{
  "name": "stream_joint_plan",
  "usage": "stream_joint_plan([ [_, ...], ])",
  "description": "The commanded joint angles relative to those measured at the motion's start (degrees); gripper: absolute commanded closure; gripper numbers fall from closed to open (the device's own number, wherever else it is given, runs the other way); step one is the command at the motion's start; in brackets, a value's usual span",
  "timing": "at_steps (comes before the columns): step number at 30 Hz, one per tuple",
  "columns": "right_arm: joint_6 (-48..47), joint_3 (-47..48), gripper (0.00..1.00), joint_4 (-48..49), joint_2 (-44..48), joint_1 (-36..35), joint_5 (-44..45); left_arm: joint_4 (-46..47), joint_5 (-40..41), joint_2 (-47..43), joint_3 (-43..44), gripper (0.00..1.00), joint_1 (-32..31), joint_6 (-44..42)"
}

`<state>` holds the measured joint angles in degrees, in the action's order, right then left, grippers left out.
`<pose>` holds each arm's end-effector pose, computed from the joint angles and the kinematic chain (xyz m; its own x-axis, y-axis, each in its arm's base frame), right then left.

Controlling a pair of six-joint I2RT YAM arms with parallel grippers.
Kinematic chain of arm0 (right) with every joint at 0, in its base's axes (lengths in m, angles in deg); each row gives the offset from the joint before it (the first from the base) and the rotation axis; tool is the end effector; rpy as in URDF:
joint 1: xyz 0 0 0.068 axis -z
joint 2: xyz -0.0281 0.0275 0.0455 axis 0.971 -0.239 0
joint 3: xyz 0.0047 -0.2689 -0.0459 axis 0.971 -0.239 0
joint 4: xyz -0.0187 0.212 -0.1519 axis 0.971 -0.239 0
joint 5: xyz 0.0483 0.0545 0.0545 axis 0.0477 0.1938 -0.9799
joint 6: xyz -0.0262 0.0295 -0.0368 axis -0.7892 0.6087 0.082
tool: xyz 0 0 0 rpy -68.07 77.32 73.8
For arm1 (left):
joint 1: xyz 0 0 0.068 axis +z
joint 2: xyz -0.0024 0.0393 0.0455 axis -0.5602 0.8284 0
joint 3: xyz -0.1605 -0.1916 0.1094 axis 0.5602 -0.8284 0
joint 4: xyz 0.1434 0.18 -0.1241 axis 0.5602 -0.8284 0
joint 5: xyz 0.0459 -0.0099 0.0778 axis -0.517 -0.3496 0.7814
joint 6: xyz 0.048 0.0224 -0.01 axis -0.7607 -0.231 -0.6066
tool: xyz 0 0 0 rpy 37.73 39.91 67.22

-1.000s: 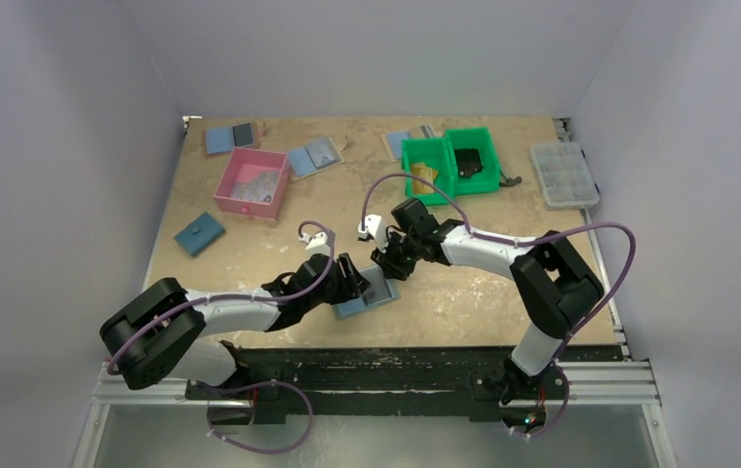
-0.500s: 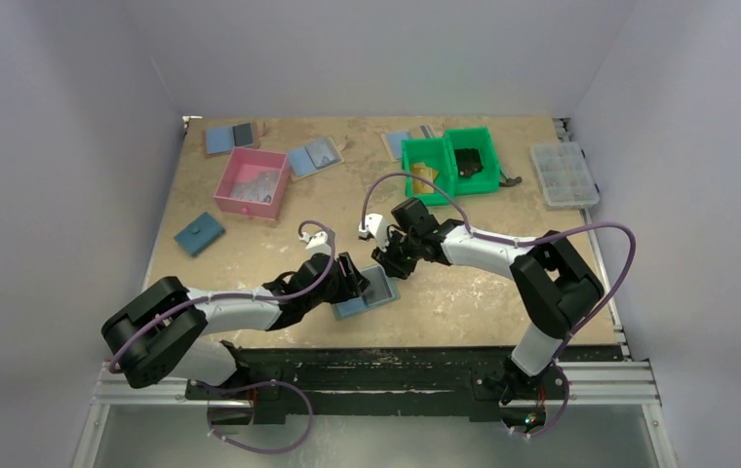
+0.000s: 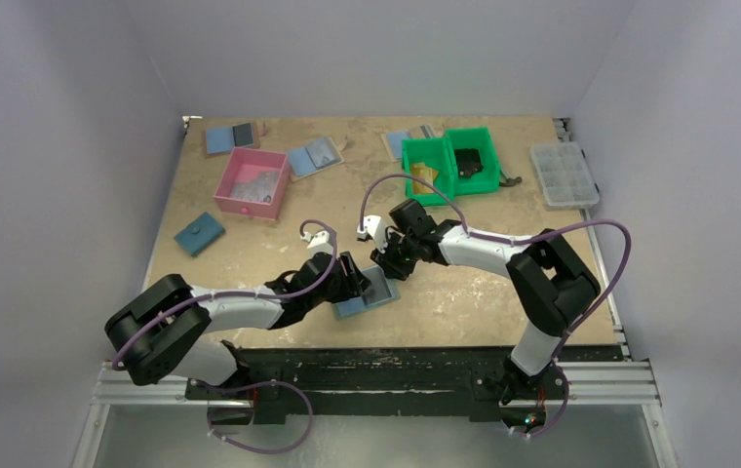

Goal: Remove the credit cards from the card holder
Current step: Pick up the card holder from the center of the board.

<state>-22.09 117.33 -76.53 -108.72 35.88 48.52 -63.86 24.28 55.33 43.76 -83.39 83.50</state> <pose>0.2537 0.2290 0.1644 -0.2888 -0.7414 -0.6058 -0.9337 0.3579 0.0071 0.1685 -0.1859 0.1425 -0.7567 -0.3971 -0.5194 0.0132 0.7850 -0.6193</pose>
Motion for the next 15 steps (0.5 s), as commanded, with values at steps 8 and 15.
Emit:
stream_joint_plan([
  [8, 1.7, 2.9, 0.65, -0.9, -0.2, -0.6, -10.3, 1.1, -0.1, 1.7, 1.6, 0.49, -0.3, 0.0],
  [15, 2.9, 3.2, 0.64, -0.8, -0.6, -0.5, -11.3, 0.3, 0.5, 1.7, 1.5, 0.6, -0.4, -0.3],
])
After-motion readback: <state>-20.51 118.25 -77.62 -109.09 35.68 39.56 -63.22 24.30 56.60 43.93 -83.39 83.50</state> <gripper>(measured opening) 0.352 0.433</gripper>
